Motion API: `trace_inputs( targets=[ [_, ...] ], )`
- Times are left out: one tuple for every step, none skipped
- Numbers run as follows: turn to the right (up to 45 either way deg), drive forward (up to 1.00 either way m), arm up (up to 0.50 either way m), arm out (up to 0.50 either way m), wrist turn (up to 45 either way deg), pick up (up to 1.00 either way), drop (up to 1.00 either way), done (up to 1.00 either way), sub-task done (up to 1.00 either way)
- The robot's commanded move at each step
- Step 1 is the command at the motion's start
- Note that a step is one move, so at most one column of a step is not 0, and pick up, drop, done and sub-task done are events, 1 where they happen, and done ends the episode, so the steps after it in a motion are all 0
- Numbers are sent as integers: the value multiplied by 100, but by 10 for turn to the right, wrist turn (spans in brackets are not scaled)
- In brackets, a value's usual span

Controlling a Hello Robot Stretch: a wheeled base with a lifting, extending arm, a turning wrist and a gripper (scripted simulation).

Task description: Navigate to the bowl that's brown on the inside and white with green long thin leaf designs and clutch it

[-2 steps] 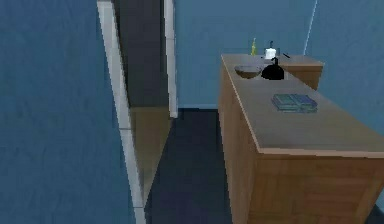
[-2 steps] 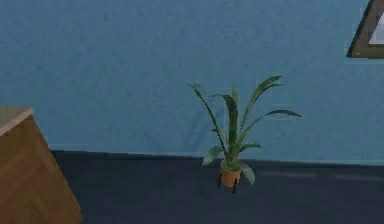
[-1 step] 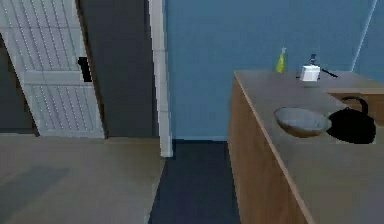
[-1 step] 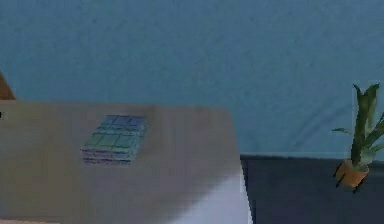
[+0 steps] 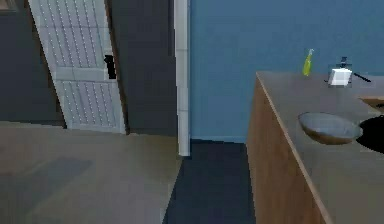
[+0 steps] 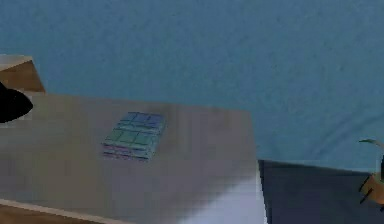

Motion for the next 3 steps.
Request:
trace_inputs(
  targets=[
    [0, 20, 0, 0, 0, 0, 0, 0, 0],
    [-330, 0, 0, 0, 0, 0, 0, 0, 0],
    [0, 20, 0, 0, 0, 0, 0, 0, 0]
  ],
)
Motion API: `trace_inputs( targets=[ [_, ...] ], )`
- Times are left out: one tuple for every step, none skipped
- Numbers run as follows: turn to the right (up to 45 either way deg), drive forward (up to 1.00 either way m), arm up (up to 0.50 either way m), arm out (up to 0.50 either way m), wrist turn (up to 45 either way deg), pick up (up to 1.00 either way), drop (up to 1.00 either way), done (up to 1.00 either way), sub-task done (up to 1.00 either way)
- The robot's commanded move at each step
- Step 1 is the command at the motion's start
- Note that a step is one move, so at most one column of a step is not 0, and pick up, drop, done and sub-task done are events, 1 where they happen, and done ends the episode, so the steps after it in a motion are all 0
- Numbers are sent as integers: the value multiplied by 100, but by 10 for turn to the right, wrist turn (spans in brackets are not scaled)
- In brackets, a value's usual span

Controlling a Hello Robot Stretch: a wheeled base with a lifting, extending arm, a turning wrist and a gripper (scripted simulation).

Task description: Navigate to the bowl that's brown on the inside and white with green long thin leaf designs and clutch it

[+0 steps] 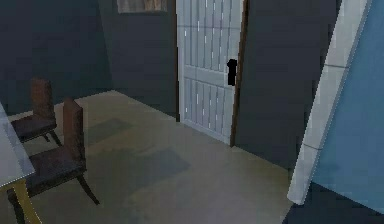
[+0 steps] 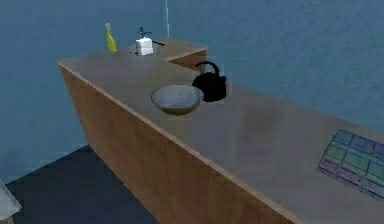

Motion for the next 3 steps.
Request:
trace_inputs(
  targets=[
    [0, 0, 50, 0, 0, 0, 0, 0, 0],
    [0, 0, 38, 0, 0, 0, 0, 0, 0],
    [0, 0, 0, 42, 0, 0, 0, 0, 0]
  ],
)
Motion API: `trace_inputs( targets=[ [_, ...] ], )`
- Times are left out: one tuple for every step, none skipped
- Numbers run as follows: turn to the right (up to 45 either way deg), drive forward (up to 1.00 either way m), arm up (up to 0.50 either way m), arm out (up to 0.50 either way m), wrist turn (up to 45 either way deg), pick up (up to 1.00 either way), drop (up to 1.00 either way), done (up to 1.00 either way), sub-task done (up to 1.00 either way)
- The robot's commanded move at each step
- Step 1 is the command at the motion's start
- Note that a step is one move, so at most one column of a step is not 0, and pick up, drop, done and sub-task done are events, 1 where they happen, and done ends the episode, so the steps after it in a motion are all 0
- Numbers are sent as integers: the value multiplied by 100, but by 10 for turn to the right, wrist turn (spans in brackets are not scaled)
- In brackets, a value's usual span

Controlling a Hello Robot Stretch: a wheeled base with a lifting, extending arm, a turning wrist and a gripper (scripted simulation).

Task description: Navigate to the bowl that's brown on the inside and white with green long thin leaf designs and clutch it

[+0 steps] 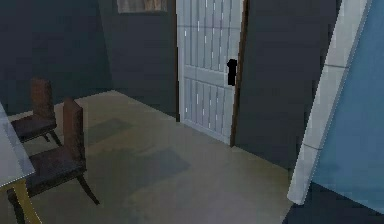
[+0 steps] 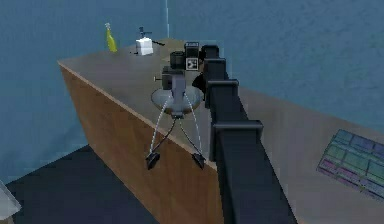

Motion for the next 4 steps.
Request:
trace_inputs(
  targets=[
    [0, 0, 0, 0, 450, 0, 0, 0, 0],
    [0, 0, 0, 0, 450, 0, 0, 0, 0],
    [0, 0, 0, 0, 450, 0, 0, 0, 0],
    [0, 0, 0, 0, 360, 0, 0, 0, 0]
  ],
)
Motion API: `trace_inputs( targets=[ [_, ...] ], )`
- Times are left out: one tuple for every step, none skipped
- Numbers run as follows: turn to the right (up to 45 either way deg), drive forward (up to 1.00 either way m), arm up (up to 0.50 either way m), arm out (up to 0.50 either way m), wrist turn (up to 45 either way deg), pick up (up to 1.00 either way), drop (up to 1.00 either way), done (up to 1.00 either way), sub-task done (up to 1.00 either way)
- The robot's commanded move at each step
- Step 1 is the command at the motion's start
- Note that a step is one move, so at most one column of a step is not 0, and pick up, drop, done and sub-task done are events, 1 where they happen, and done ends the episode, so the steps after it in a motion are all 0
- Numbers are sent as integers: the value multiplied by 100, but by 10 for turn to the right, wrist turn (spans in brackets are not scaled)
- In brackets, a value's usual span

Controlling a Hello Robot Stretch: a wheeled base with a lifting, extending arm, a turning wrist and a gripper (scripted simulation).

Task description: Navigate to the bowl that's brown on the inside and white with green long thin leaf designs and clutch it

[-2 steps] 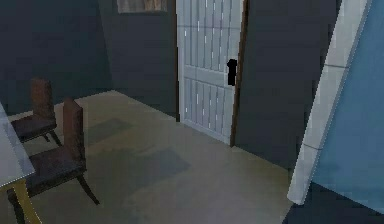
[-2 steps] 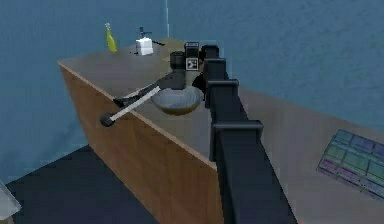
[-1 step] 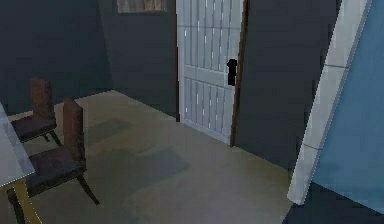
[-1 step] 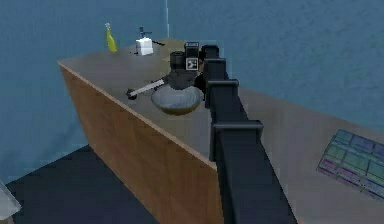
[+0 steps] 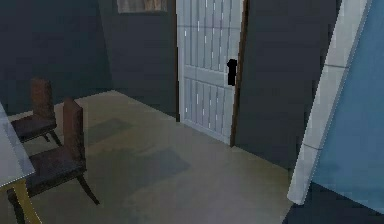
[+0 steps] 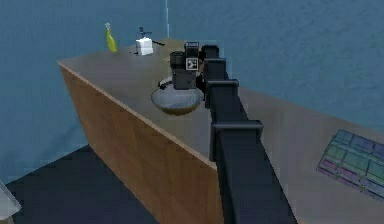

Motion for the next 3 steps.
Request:
trace_inputs(
  targets=[
    [0, 0, -8, 0, 0, 0, 0, 0, 0],
    [0, 0, 0, 0, 0, 100, 0, 0, 0],
    [0, 0, 8, 0, 0, 0, 0, 0, 0]
  ],
)
